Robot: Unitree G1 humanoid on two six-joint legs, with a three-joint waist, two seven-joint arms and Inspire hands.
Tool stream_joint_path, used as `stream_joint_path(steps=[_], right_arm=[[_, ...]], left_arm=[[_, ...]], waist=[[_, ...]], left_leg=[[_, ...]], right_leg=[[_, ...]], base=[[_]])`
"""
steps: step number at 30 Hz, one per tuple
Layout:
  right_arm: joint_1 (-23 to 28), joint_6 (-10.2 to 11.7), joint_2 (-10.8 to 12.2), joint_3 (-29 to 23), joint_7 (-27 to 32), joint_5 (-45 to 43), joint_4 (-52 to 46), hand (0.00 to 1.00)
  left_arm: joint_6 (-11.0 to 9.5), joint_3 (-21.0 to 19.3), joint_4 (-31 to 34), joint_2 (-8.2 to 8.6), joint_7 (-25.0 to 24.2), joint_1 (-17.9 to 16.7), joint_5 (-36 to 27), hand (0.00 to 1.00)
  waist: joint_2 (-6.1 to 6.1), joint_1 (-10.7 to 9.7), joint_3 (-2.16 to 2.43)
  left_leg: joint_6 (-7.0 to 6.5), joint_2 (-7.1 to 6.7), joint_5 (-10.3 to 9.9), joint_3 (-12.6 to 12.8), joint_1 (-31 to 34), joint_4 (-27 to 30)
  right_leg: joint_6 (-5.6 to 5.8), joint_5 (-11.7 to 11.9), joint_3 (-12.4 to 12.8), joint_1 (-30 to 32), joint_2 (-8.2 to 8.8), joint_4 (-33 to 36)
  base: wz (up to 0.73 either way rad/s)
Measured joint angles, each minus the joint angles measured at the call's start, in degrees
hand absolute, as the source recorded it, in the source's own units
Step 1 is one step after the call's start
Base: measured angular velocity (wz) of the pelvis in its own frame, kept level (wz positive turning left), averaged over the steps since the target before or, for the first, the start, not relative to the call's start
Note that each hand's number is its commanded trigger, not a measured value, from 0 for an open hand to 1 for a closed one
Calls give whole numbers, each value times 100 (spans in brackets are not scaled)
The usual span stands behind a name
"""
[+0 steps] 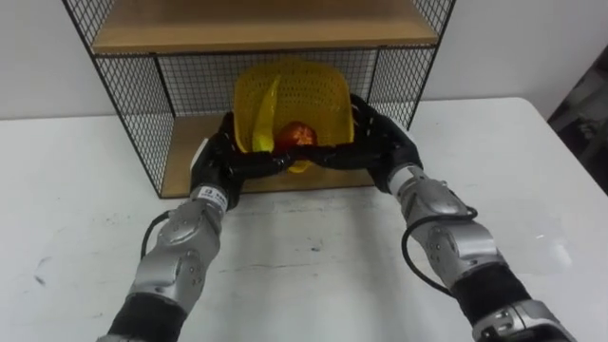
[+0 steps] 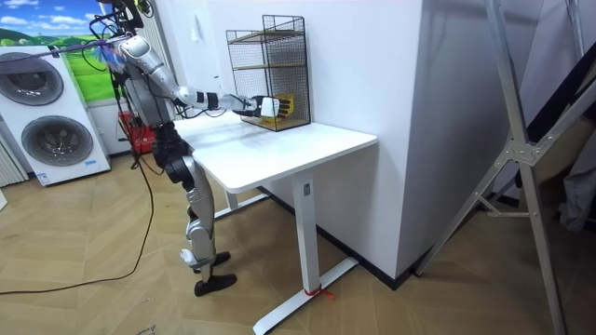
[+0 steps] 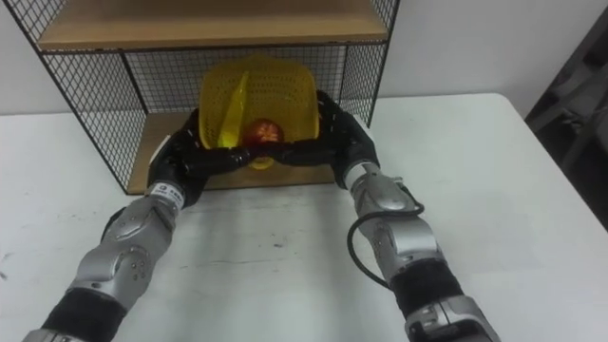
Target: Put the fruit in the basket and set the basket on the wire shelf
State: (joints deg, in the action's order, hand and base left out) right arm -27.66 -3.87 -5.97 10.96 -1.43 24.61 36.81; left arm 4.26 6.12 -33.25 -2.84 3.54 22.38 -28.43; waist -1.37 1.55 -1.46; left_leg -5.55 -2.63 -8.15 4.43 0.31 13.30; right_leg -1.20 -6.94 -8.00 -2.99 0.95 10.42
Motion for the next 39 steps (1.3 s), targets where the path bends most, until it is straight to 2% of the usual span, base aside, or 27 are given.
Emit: stream_joint_path(steps=[4, 9, 15, 24, 28, 30, 34, 39], right_arm=[[-34, -99, 32, -108, -55, 7, 79, 0], [-104, -158, 127, -108, -42, 19, 429, 0], [-281, -194, 134, -111, -7, 38, 634, 0], [-286, -198, 126, -139, -54, 76, 639, 0], [-286, -199, 130, -144, -43, 16, 632, 0], [-286, -199, 129, -144, -33, 17, 609, 0], [-286, -200, 121, -142, 0, -75, 386, 0], [-264, -199, 92, -147, 74, -125, -130, 0]], left_arm=[[80, -161, -275, 16, 0, 189, 33, 0], [228, -248, -291, 4, 37, 249, -130, 0], [234, -288, -388, 19, 76, 292, -137, 0], [295, -341, -393, 17, 122, 324, -84, 0], [463, -354, -259, 16, 216, 327, -80, 0], [471, -354, -127, 10, 267, 327, -77, 0], [470, -359, 145, -10, 326, 326, 52, 0], [469, -434, 454, -132, 373, 307, 117, 0]], waist=[[15, 8, 9], [43, 12, 6], [84, -2, 16], [90, -17, 19], [139, -44, 51], [174, -59, 73], [183, -63, 83], [169, -116, 91]], left_leg=[[0, -1, -1, -9, -3, -6], [0, -3, -1, -9, -9, -33], [1, -3, 0, -14, -17, -44], [3, -9, 3, -38, -23, -53], [4, -14, 11, -61, 1, -45], [7, -16, 17, -75, 2, -44], [11, -14, 22, -75, -7, -10], [11, -14, 23, -76, -16, -9]], right_leg=[[0, 0, -5, -11, 0, 7], [2, 2, 8, -12, -1, 16], [2, 3, 7, -17, -3, 18], [2, 3, -10, -21, 1, 18], [2, 3, -4, -12, 1, 16], [2, 3, -7, -15, 2, 15], [1, 3, -12, -23, 2, 17], [1, 1, -37, -30, 4, 17]], base=[[1], [0], [0], [1], [3], [0], [0], [0]])
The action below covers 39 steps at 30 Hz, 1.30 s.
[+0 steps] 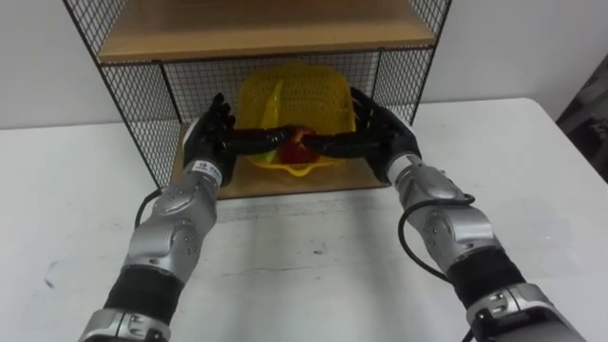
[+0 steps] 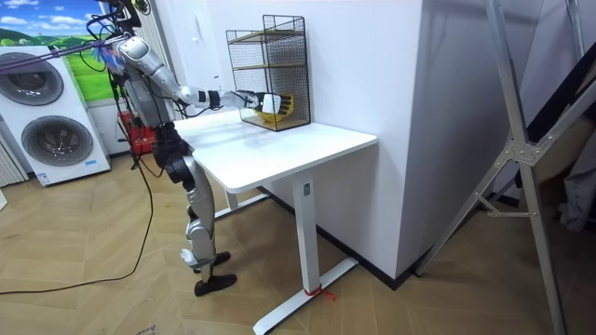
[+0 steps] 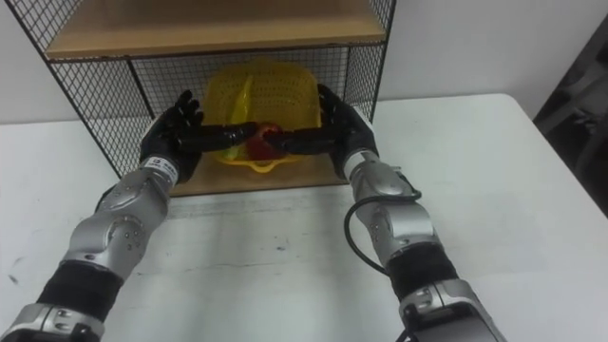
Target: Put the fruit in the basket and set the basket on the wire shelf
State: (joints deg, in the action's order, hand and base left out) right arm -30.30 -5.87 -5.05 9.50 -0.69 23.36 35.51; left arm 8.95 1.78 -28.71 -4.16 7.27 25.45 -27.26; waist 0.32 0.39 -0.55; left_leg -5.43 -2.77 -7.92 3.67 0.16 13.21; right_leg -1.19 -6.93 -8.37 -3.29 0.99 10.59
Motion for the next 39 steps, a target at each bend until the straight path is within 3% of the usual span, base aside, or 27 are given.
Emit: stream_joint_path(steps=[9, 13, 17, 19, 24, 30, 37, 39], right_arm=[[84, 1, -1, -2, 101, -116, -78, 0], [137, 0, -2, -4, 119, -114, -200, 0], [498, 2, -127, -22, 60, -139, -1021, 0], [790, 20, -207, -22, 44, -335, -1627, 0], [1159, 36, -228, -20, 29, -472, -2095, 0], [1242, 35, -223, -19, 53, -568, -2100, 0], [1467, 101, -212, -29, 101, -627, -2116, 0], [1651, 102, -212, -91, 114, -682, -2413, 0]], left_arm=[[0, -59, 71, -49, 68, -23, 46, 0], [0, -61, 108, -87, 134, -23, 63, 0], [-3, -109, 467, -86, 133, -42, 195, 0], [-63, -100, 882, -82, 130, -132, 289, 0], [-76, -87, 1267, -81, 121, -322, 307, 0], [-75, -88, 1363, -87, 121, -626, 316, 0], [-76, -106, 1405, -88, 121, -749, 325, 0], [-81, -98, 1793, -77, 119, -820, 327, 0]], waist=[[-92, -12, 53], [-93, -2, 54], [-95, -3, 53], [-97, -8, 55], [-110, -12, 64], [-110, 0, 65], [-90, 2, 59], [-76, -10, 50]], left_leg=[[2, -3, -2, -23, -139, -5], [2, -2, -2, -10, -141, -20], [3, -2, 3, -5, -140, -61], [3, -2, 3, 3, -151, -66], [5, 1, 4, 22, -192, -80], [5, 1, 4, 21, -189, -78], [5, 2, 4, 25, -180, -78], [5, 2, 4, 33, -160, -93]], right_leg=[[-3, -4, -30, -181, 0, -86], [-3, -4, -6, -167, -1, -81], [-3, -1, -4, -169, -1, -86], [-2, -1, 2, -177, -1, -91], [-1, -2, 31, -204, -6, -92], [-1, -2, 44, -193, -10, -94], [1, 0, 46, -171, -8, -94], [1, 0, 51, -159, -10, -96]], base=[[1], [0], [0], [0], [-2], [0], [0], [0]])
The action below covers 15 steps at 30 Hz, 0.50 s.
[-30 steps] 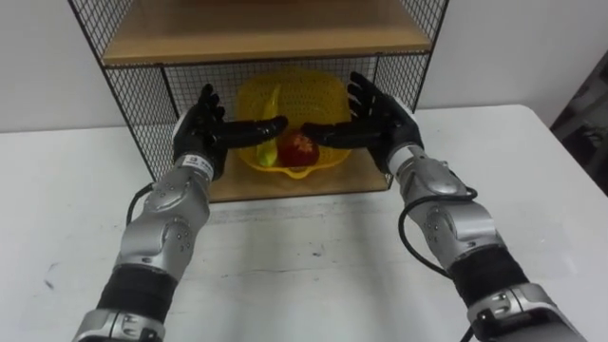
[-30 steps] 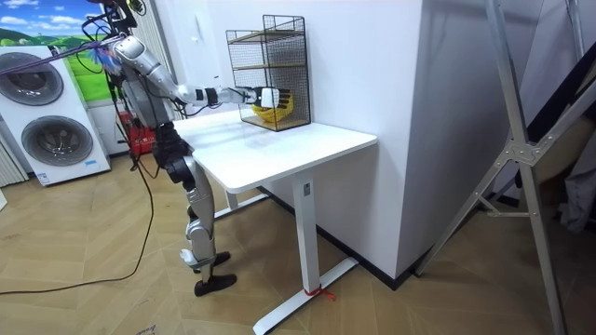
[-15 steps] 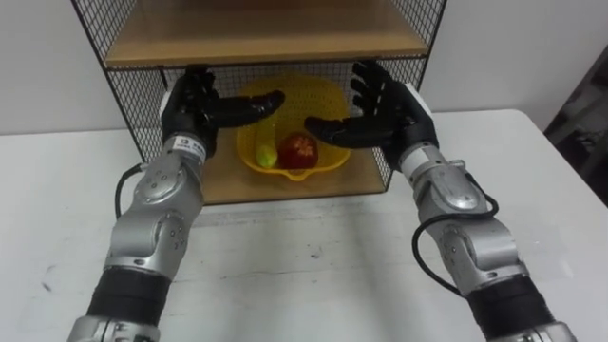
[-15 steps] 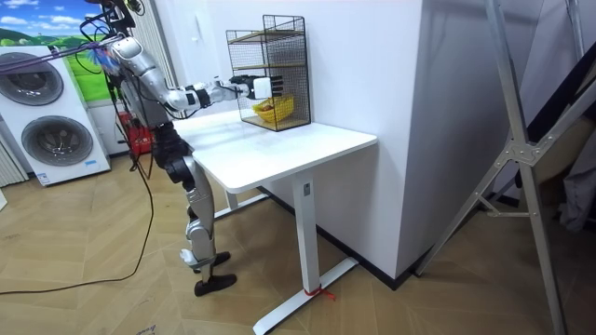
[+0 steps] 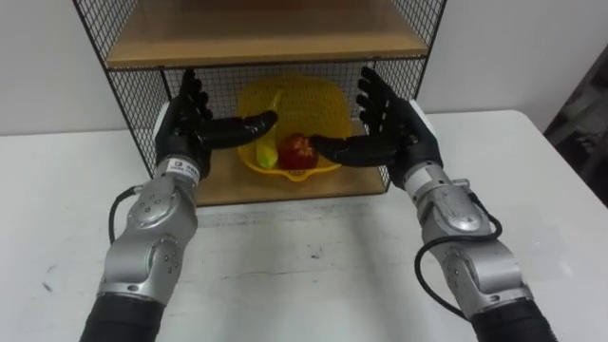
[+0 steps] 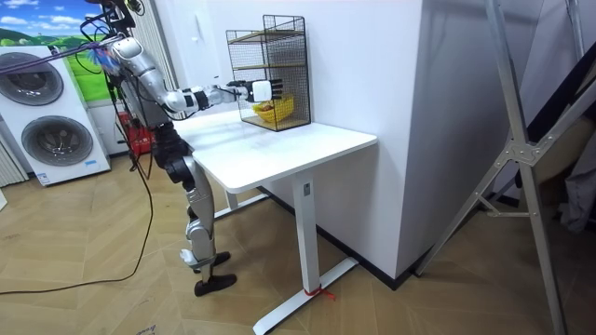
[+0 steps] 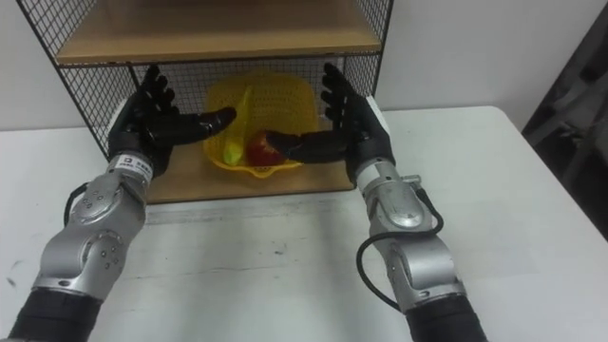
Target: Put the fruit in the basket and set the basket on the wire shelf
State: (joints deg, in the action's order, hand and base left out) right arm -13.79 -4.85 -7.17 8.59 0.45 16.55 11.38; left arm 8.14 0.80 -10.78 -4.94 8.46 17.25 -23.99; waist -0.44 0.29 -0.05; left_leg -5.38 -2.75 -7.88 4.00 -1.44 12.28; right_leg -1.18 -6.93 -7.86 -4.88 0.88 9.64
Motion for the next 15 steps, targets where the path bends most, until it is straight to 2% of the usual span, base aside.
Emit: stream_joint_path(steps=[2, 4, 5, 7, 9, 12, 15], right_arm=[[71, 12, 2, -87, 1, -10, -195, 0], [212, 72, -4, -170, 18, -79, -485, 0], [264, 98, -4, -176, 13, -103, -556, 0], [618, 255, -3, -182, 24, -132, -844, 0], [917, 343, 6, -199, 11, -142, -1007, 0], [1238, 356, 6, -239, -45, -220, -1127, 0], [1344, 356, 11, -301, -74, -269, -1278, 0]], left_arm=[[-56, 0, 282, 1, -16, -39, 2, 0], [-216, -8, 578, 3, -31, -203, -2, 0], [-218, -13, 599, 3, -35, -256, -1, 0], [-239, -2, 895, 0, -64, -644, 61, 0], [-389, -8, 1046, -19, -107, -1004, 117, 0], [-458, 12, 1258, -22, -181, -1570, 232, 0], [-460, 4, 1337, -21, -201, -1877, 246, 0]], waist=[[28, -18, -3], [84, -12, 22], [94, -14, 26], [103, -25, 23], [106, -24, 25], [103, -21, 25], [80, -17, 11]], left_leg=[[0, 3, 1, 12, -5, -4], [0, 5, 14, 40, -42, -39], [1, 4, 27, 45, -62, -66], [6, 4, 39, 47, -109, -92], [9, 4, 37, 47, -124, -91], [32, 3, 22, 46, -123, -92], [34, 2, 20, 44, -102, -101]], right_leg=[[-2, 3, 6, -2, -1, 0], [-2, 4, 27, -14, -1, 3], [-2, 4, 33, -18, 1, 2], [-3, -2, 30, -37, 3, -11], [-3, -33, 34, -17, 3, -2], [44, -72, 37, -1, 4, 17], [41, -72, 32, 19, 4, 16]], base=[[-4], [-6], [-4], [0], [0], [0], [0]])
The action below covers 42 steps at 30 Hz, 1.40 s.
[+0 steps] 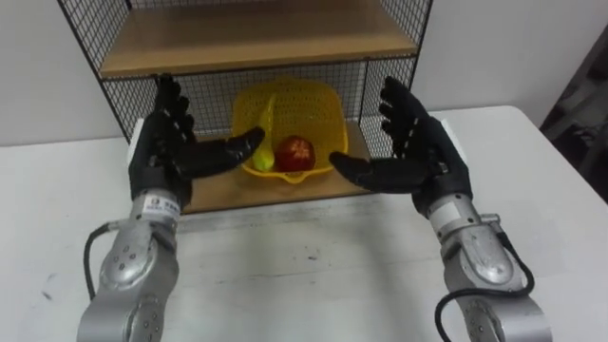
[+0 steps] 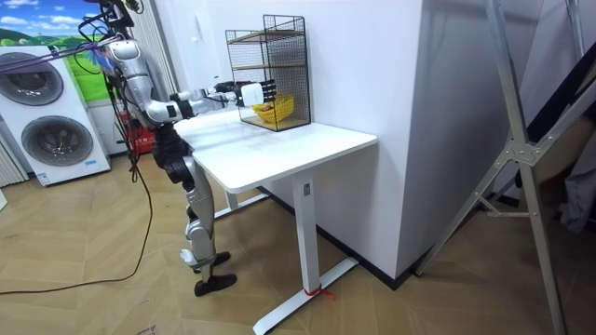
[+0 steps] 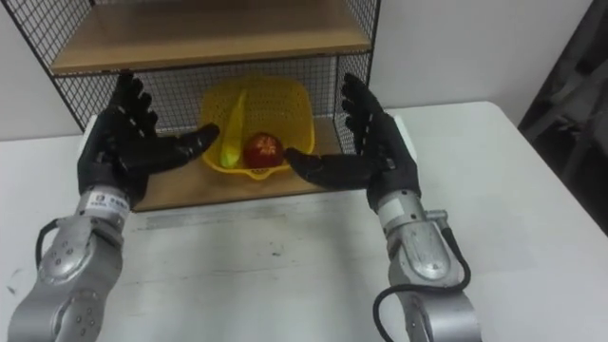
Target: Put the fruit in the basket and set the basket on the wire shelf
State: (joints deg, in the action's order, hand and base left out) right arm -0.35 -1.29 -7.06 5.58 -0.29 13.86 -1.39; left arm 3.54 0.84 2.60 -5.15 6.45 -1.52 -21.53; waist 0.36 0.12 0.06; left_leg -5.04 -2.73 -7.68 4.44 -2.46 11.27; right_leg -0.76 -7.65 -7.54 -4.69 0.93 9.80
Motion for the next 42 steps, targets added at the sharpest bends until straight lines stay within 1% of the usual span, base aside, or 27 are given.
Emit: stream_joint_path(steps=[1, 2, 3, 4, 5, 6, 8, 10, 11, 12, 13, 15, 18, 20, 22, 26, 27, 28, 29, 30, 33, 35, 37, 38, 39, 40, 42], right_arm=[[6, 0, -4, -20, 5, 0, -55, 0], [24, 1, -6, -24, 8, -1, -107, 0], [77, 47, -4, -25, 5, 2, -193, 0], [161, 144, -11, -30, 3, 4, -249, 0], [231, 185, -13, -35, 0, -15, -290, 0], [417, 244, -12, -38, -16, -80, -409, 0], [675, 303, -11, -74, -75, -83, -522, 0], [895, 325, -13, -127, -160, -84, -620, 0], [1025, 331, -20, -153, -198, -84, -698, 0], [1169, 349, -24, -220, -244, -80, -811, 0], [1230, 391, -30, -248, -253, -77, -841, 0], [1385, 521, -36, -301, -323, -68, -839, 0], [1626, 574, -38, -303, -436, -87, -840, 0], [1766, 574, -45, -301, -470, -89, -840, 0], [1843, 574, -55, -302, -469, -90, -845, 0], [2042, 575, -73, -308, -412, -101, -1003, 0], [2122, 596, -71, -320, -402, -124, -1075, 0], [2198, 707, -71, -339, -377, -212, -1085, 0], [2226, 746, -71, -346, -357, -252, -1085, 0], [2277, 802, -71, -369, -332, -271, -1085, 0], [2416, 935, -71, -419, -167, -333, -1086, 0], [2481, 1002, -70, -452, -98, -363, -1086, 0], [2539, 1019, -66, -482, -5, -452, -1130, 0], [2585, 1075, -52, -539, 69, -554, -1157, 0], [2641, 1186, -54, -602, 189, -620, -1183, 0], [2666, 1225, -53, -632, 274, -657, -1213, 0], [2712, 1441, -55, -766, 682, -860, -1280, 0]], left_arm=[[-14, 5, 87, -2, -19, -96, -1, 0], [-47, 8, 115, -2, -48, -133, 4, 0], [-142, 11, 168, -2, -76, -217, 18, 0], [-239, 11, 231, -5, -87, -312, 88, 0], [-285, 8, 262, -7, -90, -364, 98, 0], [-383, 1, 321, -10, -92, -483, 101, 0], [-420, -11, 430, -17, -96, -654, 100, 0], [-531, 5, 532, -22, -153, -846, 102, 0], [-631, 22, 629, -44, -252, -1034, 97, 0], [-689, 51, 740, -61, -355, -1214, 96, 0], [-707, 61, 780, -61, -407, -1276, 96, 0], [-853, 115, 780, -65, -553, -1475, 87, 0], [-891, 225, 771, -68, -632, -1673, 74, 0], [-892, 226, 741, -84, -686, -1747, 73, 0], [-893, 224, 741, -138, -708, -1821, 57, 0], [-909, 215, 748, -210, -833, -2081, 53, 0], [-917, 215, 750, -203, -858, -2175, 70, 0], [-942, 214, 750, -203, -865, -2249, 87, 0], [-973, 210, 750, -204, -865, -2286, 86, 0], [-1058, 200, 753, -209, -864, -2358, 85, 0], [-1233, 173, 755, -220, -864, -2459, 90, 0], [-1315, 171, 755, -231, -864, -2486, 83, 0], [-1409, 149, 755, -232, -863, -2530, 90, 0], [-1490, 132, 755, -231, -861, -2558, 99, 0], [-1569, 115, 755, -232, -829, -2572, 96, 0], [-1611, 106, 758, -232, -821, -2575, 96, 0], [-1809, 26, 809, -227, -661, -2582, 241, 0]], waist=[[-27, 0, -17], [-40, 2, -22], [-60, 4, -20], [-76, 3, -18], [-82, 5, -18], [-86, 8, -16], [-85, 10, -15], [-85, 4, -15], [-84, 3, -6], [-86, -2, 7], [-89, -2, 7], [-104, 0, -10], [-114, 5, -11], [-115, 14, -9], [-115, 15, -9], [-117, 20, -12], [-123, 12, -11], [-135, 15, -4], [-141, 16, 0], [-153, 15, 9], [-165, 21, 15], [-164, 19, 15], [-162, 11, 14], [-161, 8, 13], [-153, 21, 12], [-151, 22, 14], [-155, 24, 16]], left_leg=[[-20, 0, 12, -5, 1, -4], [-20, -1, 13, -9, 5, -4], [-21, -1, 13, -15, 16, -3], [-21, -1, 13, -14, 22, -3], [-21, -1, 13, -11, 22, -2], [-21, 0, 13, -7, 23, -2], [-16, 1, 10, 4, 22, -1], [5, 1, -4, 3, 30, 0], [6, 0, -5, 1, 52, 0], [7, 1, -6, 2, 89, 1], [8, 1, -6, 2, 92, 1], [8, 1, -6, 2, 96, -1], [12, 1, -13, 2, 111, 4], [13, 0, -19, 2, 125, 2], [13, -1, -18, 2, 150, -1], [13, 0, -16, 6, 185, -10], [13, 0, -17, 3, 182, -9], [14, 1, -17, 2, 183, -8], [14, 1, -18, 0, 183, -7], [14, 0, -18, -1, 183, -5], [15, 0, -18, -3, 186, -1], [15, 0, -18, -5, 187, -1], [15, -9, -19, -41, 188, 0], [16, -12, -19, -55, 193, 3], [17, -16, -19, -68, 217, 4], [17, -20, -19, -79, 224, 7], [21, -28, -17, -117, 212, 10]], right_leg=[[-7, 4, -8, 0, 0, -1], [-8, 5, -12, -1, 1, -3], [-14, 9, -17, -11, 1, -10], [-31, 21, -17, -20, 1, -13], [-39, 26, -14, -22, 0, -12], [-39, 26, -5, -21, -2, -9], [-34, 23, 7, -19, -4, -5], [0, 1, 7, -1, -3, -6], [1, -1, 13, 47, -2, -2], [1, -1, 23, 87, -6, -4], [1, 0, 24, 92, -6, -3], [-1, 0, 26, 94, -9, -4], [1, -2, 102, 110, -29, -1], [6, -4, 113, 130, -31, 3], [-1, 1, 114, 157, -31, 8], [-5, 6, 98, 184, -29, 6], [2, -1, 96, 191, -28, 5], [8, -6, 95, 191, -28, 3], [12, -8, 94, 189, -28, 2], [14, -10, 98, 188, -29, 2], [15, -10, 95, 187, -29, 3], [16, -11, 95, 190, -29, 4], [16, -18, 82, 180, -28, 10], [14, -22, 79, 181, -28, 15], [15, -27, 67, 182, -26, 18], [17, -30, 56, 185, -23, 18], [20, -40, 37, 194, -22, 17]], base=[[0], [3], [0], [0], [0], [0], [-2], [0], [0], [0], [0], [0], [0], [0], [0], [0], [0], [0], [0], [0], [0], [0], [5], [6], [6], [7], [6]])
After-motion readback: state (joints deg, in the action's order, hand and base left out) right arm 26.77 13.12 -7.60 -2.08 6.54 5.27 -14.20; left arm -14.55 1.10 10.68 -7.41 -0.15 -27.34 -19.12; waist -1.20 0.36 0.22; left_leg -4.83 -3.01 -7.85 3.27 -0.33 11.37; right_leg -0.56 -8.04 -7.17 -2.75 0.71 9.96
